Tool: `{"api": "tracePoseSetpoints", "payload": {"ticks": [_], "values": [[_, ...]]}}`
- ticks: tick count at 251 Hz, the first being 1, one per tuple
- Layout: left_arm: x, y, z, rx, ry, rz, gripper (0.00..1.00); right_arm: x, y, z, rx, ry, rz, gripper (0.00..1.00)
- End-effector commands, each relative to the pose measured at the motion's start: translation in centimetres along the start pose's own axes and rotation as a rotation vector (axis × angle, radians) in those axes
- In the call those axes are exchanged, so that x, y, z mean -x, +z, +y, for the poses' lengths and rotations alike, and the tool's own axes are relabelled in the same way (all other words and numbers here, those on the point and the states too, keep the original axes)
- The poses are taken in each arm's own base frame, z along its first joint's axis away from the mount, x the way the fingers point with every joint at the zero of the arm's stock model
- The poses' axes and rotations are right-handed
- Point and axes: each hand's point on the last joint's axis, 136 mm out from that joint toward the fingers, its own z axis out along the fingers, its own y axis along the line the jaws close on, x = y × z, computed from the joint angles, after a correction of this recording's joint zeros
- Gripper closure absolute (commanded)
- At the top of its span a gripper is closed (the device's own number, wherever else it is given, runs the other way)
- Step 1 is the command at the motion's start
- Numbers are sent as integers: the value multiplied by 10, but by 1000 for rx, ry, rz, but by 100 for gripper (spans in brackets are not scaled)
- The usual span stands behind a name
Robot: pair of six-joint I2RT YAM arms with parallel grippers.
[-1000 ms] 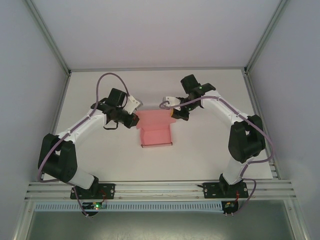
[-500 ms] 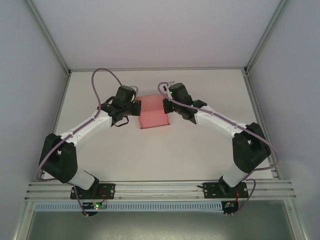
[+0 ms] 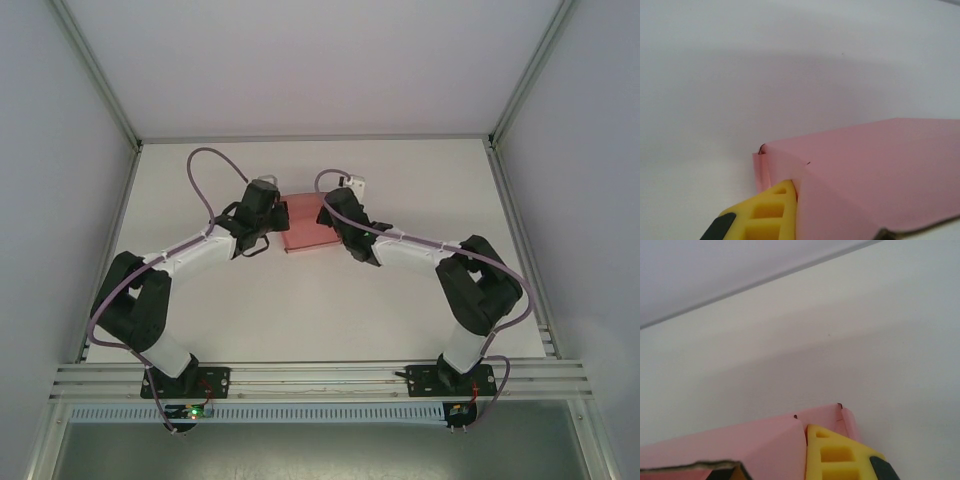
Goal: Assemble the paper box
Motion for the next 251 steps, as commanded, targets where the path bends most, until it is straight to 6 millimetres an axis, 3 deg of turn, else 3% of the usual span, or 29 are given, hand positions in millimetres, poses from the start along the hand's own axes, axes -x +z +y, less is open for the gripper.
{"api": "tracePoseSetpoints", "payload": {"ticks": [1, 75, 103, 124, 157, 180, 191, 205, 235, 251], "values": [[7, 3, -19, -101, 30, -74, 100, 3, 0, 15, 83, -16, -100, 100], [-33, 14, -14, -180, 83, -41, 100, -39, -13, -7, 193, -232, -101, 100], [-50, 7, -10, -194, 103, -41, 98, -57, -21, -4, 257, -283, -83, 100], [-62, -1, -8, -208, 125, -26, 90, -72, -23, -7, 253, -342, -68, 100], [-62, -18, -6, -179, 130, 7, 84, -74, -28, -11, 211, -402, -90, 100], [-52, -38, -5, -146, 115, 7, 73, -74, -35, -18, 167, -443, -112, 100], [-46, -51, -2, -115, 93, 2, 51, -74, -37, -24, 139, -454, -120, 100], [-37, -68, 2, -81, 74, -12, 42, -77, -40, -30, 126, -470, -117, 100], [-28, -105, 3, -65, 36, -21, 1, -87, -42, -35, 128, -510, -96, 100], [-25, -118, 6, -47, -8, -19, 0, -88, -45, -27, 152, -544, -117, 100]]}}
